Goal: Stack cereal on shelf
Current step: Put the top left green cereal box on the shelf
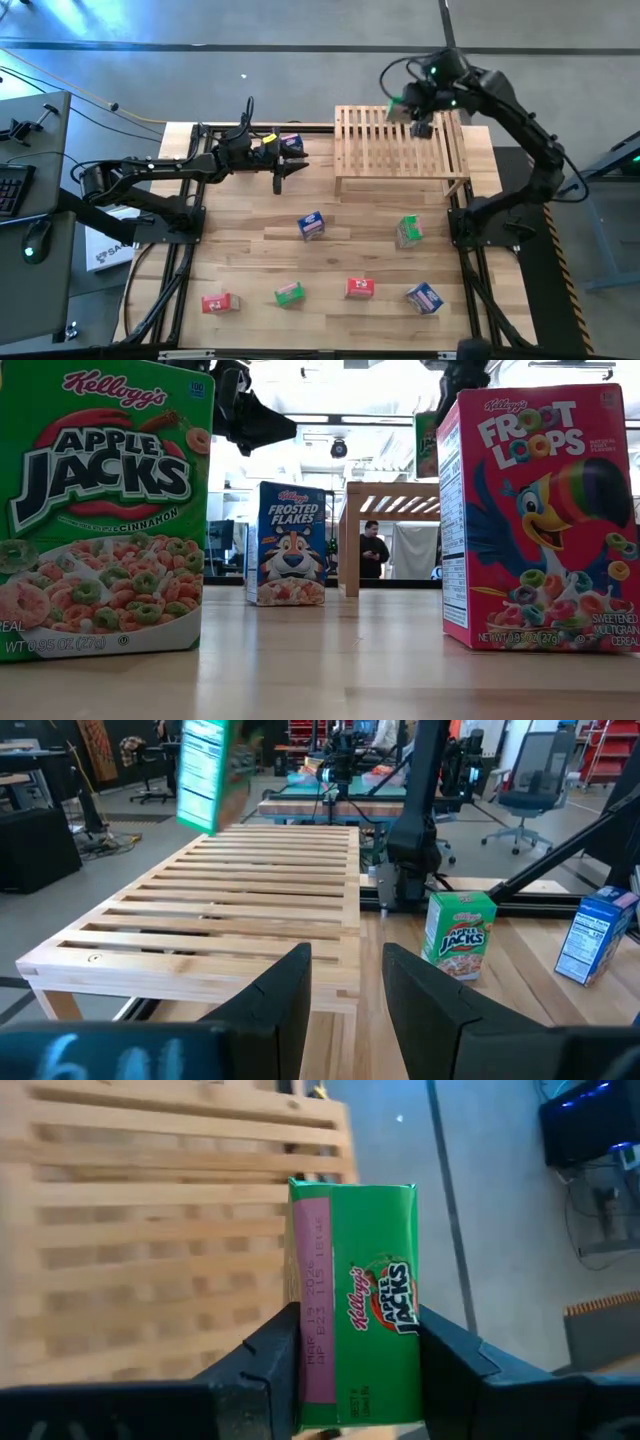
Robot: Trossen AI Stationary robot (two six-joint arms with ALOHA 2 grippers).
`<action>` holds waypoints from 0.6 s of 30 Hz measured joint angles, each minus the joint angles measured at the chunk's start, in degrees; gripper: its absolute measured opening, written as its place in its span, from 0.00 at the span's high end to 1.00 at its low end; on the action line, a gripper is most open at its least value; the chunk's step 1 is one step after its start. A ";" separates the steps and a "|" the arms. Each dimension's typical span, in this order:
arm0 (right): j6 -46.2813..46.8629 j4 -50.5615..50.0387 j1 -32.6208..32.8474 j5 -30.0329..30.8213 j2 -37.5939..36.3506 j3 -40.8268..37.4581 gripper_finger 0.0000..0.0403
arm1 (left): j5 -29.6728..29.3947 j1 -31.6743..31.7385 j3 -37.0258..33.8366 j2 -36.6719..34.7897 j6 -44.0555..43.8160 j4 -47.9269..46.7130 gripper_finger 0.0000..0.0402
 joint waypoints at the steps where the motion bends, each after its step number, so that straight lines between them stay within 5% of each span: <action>1: -1.26 0.43 -1.81 -1.27 0.54 0.00 0.66 | 0.00 0.00 0.00 0.00 -0.32 0.00 0.71; 9: -6.52 0.63 -8.44 -8.43 6.25 -0.07 0.66 | 0.02 -0.13 0.00 0.00 -1.35 0.00 0.71; 18: -7.01 1.20 -9.33 -8.62 8.40 -0.07 0.66 | 0.04 -0.17 0.00 0.00 -1.33 -0.29 0.71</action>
